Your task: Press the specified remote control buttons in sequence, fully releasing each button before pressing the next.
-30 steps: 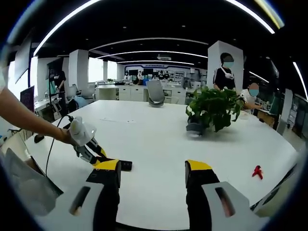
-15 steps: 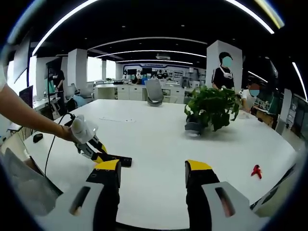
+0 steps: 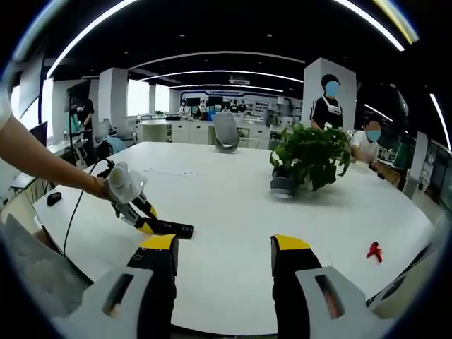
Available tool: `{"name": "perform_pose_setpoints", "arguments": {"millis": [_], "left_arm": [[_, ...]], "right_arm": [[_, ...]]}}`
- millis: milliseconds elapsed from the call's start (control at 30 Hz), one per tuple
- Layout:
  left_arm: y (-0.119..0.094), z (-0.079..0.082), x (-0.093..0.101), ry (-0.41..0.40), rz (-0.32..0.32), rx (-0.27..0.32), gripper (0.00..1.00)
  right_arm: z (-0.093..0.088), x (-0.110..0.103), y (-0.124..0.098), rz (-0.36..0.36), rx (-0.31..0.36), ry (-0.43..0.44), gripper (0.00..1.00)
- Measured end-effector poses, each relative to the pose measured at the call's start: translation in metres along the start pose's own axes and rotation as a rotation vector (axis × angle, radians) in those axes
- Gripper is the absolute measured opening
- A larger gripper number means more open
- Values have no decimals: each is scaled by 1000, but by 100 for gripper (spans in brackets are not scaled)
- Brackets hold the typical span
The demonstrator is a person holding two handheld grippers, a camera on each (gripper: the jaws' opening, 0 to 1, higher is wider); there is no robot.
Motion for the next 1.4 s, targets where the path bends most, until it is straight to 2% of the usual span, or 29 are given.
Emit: {"name": "perform_pose_setpoints", "arguments": {"millis": [600, 967, 1400], "left_arm": [[6, 8, -27, 41, 12, -45, 24], [8, 11, -28, 70, 5, -53, 24], [9, 10, -31, 55, -31, -42, 25]], "right_arm": [[-2, 2, 0, -13, -14, 6, 54], [-4, 2, 1, -17, -28, 1, 54], [-5, 0, 2, -12, -39, -15, 54]]}}
Point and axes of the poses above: the point that each gripper's makers call its tool centre point, and the gripper's own axes: y roughly forward along the fingers, x roughly to its right, z roughly out of its top, the point moved 5 cm from there along -y, roughly backward along the fingers, and after that the axes turned 12 degrees about -y, right-handed, at the moved point
